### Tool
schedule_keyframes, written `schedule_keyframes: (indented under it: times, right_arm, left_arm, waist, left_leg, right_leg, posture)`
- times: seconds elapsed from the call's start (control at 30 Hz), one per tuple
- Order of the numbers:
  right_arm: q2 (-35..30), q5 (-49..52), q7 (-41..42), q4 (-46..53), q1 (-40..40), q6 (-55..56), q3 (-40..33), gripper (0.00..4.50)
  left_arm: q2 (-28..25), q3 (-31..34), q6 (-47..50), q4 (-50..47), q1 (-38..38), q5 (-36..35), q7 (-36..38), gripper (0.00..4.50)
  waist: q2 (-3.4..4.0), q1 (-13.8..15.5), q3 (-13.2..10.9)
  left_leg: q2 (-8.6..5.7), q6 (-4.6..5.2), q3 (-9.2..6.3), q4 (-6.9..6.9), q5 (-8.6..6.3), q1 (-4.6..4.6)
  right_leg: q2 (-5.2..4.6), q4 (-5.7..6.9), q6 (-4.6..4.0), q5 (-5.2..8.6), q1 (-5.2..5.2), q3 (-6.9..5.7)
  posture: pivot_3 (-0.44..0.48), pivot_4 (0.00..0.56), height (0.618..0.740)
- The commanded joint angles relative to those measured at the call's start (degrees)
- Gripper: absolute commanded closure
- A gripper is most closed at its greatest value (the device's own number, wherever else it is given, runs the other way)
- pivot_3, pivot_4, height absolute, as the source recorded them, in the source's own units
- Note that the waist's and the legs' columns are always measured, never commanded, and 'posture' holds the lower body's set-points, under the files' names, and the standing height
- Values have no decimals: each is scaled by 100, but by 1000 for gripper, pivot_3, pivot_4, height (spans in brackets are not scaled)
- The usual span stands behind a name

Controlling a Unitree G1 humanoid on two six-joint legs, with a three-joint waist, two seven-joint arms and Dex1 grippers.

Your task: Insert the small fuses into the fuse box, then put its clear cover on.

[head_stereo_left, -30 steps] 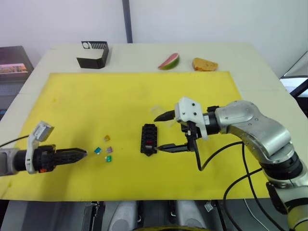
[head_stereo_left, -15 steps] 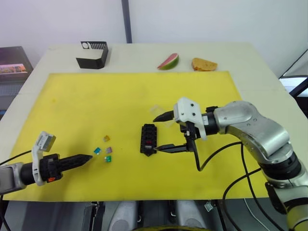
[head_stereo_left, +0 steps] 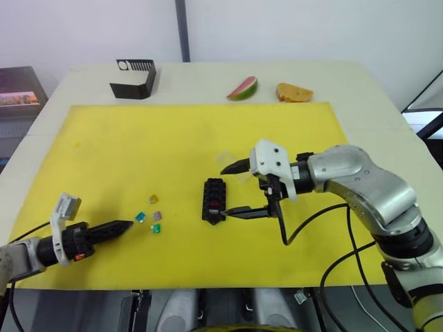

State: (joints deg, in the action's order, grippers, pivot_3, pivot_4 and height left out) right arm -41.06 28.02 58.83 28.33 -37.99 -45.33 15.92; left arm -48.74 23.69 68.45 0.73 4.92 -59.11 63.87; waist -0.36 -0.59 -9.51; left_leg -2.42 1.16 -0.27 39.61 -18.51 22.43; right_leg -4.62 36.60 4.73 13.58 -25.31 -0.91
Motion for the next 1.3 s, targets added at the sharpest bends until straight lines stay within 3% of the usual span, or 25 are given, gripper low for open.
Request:
schedule_keyframes:
  times: [0.03, 0.43, 0.8, 0.97, 1.3]
  right_arm:
    - [33, 9, -40, 159, -70, 33, -38, 0]
    - [8, -1, -26, 191, -19, 42, -23, 0]
    - [-37, 17, 14, 209, 27, 48, -47, 0]
    - [7, -5, 21, 173, 1, 71, 3, 0]
    - [7, -7, 22, 173, -33, 78, 38, 0]
  left_arm:
    - [151, -13, 151, -374, 72, -165, -212, 1129]
    - [737, 515, 663, -1066, -91, -731, -1805, 1129]
    - [619, 1127, 966, -1295, 432, -1389, -2496, 1129]
    - [743, 1129, 761, -1219, 530, -1394, -2733, 1129]
    - [1297, 1159, 500, -1437, 316, -1958, -3921, 1129]
  waist:
    - [0, -1, 0]
    - [1, 11, 1]
    - [1, -15, 1]
    - [1, -10, 1]
    - [-2, 24, 3]
  left_leg:
    - [0, 0, 0, -1, 0, 0]
    - [-1, 0, 0, -2, 0, -1]
    - [0, -4, 0, -13, 2, -2]
    - [-1, -16, 0, -29, 10, -6]
    - [-1, -22, -2, -36, 14, -11]
  right_leg:
    - [0, -1, 0, 0, 0, 0]
    - [0, -10, 1, -1, 6, 0]
    - [1, -15, 0, -1, 3, 0]
    - [1, -22, -1, -1, 2, 0]
    - [1, -23, -5, -4, 6, -1]
  posture:
    - [0, 150, 740]
    - [0, 150, 740]
    - [0, 150, 740]
    - [0, 150, 740]
    - [0, 150, 740]
